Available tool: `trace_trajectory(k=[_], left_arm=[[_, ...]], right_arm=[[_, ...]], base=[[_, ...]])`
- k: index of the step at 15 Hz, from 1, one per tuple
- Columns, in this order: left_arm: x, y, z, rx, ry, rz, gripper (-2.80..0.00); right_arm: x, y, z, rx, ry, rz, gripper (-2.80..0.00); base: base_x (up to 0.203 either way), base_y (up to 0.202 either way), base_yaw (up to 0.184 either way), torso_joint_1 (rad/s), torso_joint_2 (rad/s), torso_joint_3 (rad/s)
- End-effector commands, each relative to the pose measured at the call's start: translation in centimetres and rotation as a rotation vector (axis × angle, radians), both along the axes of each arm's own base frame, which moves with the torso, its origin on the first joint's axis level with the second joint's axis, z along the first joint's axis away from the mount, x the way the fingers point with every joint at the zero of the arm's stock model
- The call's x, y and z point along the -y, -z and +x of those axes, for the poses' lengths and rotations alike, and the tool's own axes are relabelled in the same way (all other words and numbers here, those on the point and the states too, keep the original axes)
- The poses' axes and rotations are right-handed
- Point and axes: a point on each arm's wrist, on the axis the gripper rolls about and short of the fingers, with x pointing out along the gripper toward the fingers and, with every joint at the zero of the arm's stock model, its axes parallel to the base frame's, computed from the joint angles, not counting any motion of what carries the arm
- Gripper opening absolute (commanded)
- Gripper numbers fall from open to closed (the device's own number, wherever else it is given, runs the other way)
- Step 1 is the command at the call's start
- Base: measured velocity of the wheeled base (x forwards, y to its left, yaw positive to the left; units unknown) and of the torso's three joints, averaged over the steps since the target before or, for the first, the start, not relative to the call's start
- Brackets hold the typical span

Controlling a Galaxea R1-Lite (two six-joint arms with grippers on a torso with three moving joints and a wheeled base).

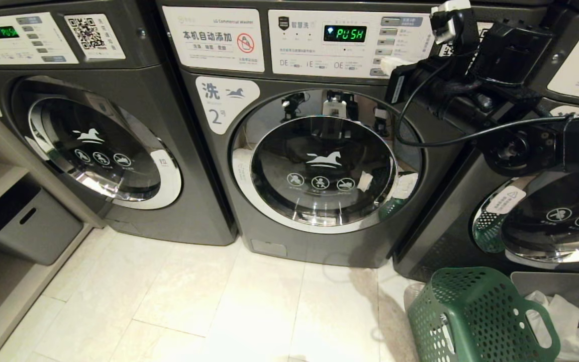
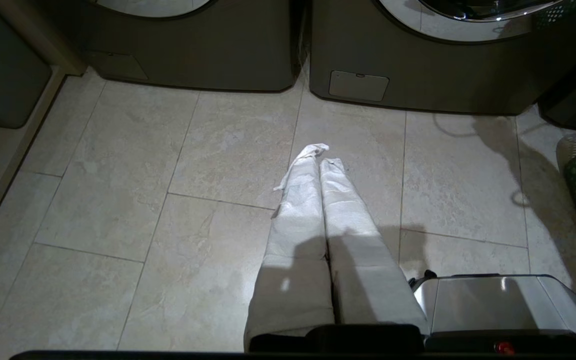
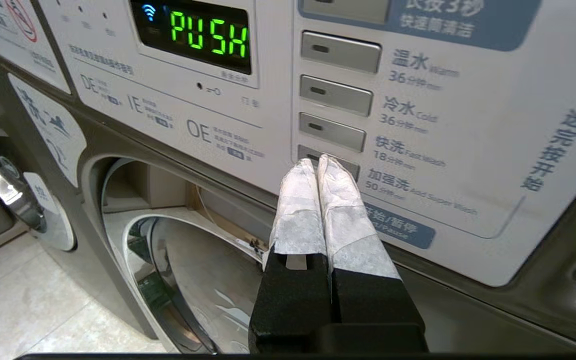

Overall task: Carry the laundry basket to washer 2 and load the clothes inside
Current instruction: Press the washing machine switch

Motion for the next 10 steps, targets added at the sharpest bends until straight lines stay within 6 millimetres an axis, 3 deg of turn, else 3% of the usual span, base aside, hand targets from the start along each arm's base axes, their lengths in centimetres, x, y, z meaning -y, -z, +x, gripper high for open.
trace_trajectory(k=[1, 10], left_arm=[[0.0, 0.0, 0.0, -0.001, -0.001, 0.000, -2.80], [0.0, 0.0, 0.0, -0.001, -0.001, -0.003, -2.80]], right_arm=[[-0.2, 0.3, 0.3, -0.009, -0.002, -0.002, -2.80], [-0.3, 0.2, 1.6, 0.000, 0.004, 0.016, -2.80]], base=[[0.000, 0.000, 0.000, 0.000, 0.00, 0.000], [0.000, 0.000, 0.000, 0.000, 0.00, 0.000]])
